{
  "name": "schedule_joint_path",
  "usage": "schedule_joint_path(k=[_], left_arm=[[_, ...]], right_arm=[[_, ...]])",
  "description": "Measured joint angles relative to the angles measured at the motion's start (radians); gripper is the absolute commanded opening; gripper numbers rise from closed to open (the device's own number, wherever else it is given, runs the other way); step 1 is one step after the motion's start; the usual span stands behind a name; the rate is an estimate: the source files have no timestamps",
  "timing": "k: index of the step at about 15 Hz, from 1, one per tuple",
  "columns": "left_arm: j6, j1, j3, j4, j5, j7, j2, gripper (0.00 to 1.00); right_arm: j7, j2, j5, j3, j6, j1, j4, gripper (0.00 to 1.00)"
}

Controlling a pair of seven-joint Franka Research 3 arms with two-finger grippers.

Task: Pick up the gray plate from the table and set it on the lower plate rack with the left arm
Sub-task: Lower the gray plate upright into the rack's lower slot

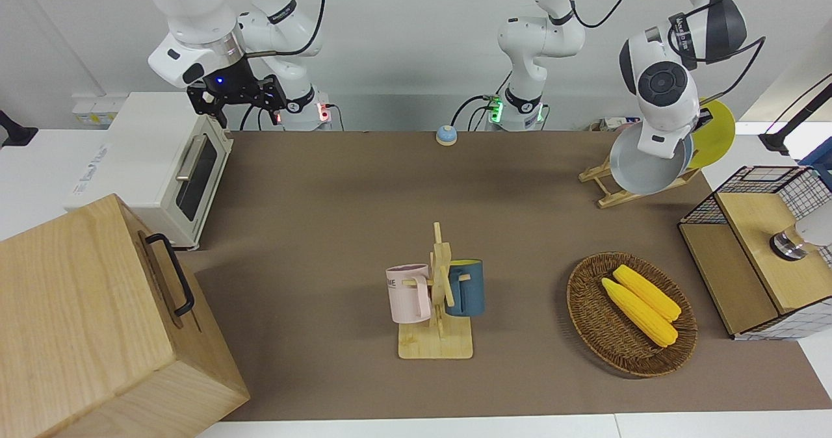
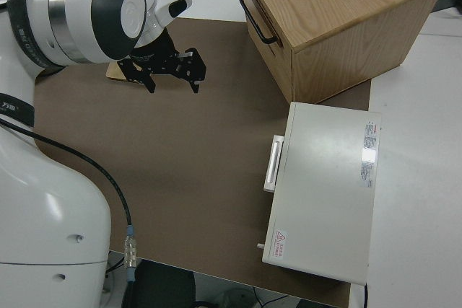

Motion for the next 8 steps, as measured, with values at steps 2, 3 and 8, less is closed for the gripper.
schedule_joint_path(k=[2,3,8], left_arm=[[-0.015,-0.001,-0.013,-0.008,0.009,-0.033,-0.001,0.00],[-0.033,-0.003,-0.027,-0.009,0.013,-0.055,-0.002,0.00],[-0.078,-0.008,-0.080,-0.027,0.026,-0.127,-0.007,0.00]], right_arm=[[0.000,0.000,0.000,0.000,0.000,0.000,0.000,0.983],[0.000,0.000,0.000,0.000,0.000,0.000,0.000,0.983],[0.000,0.000,0.000,0.000,0.000,0.000,0.000,0.983]])
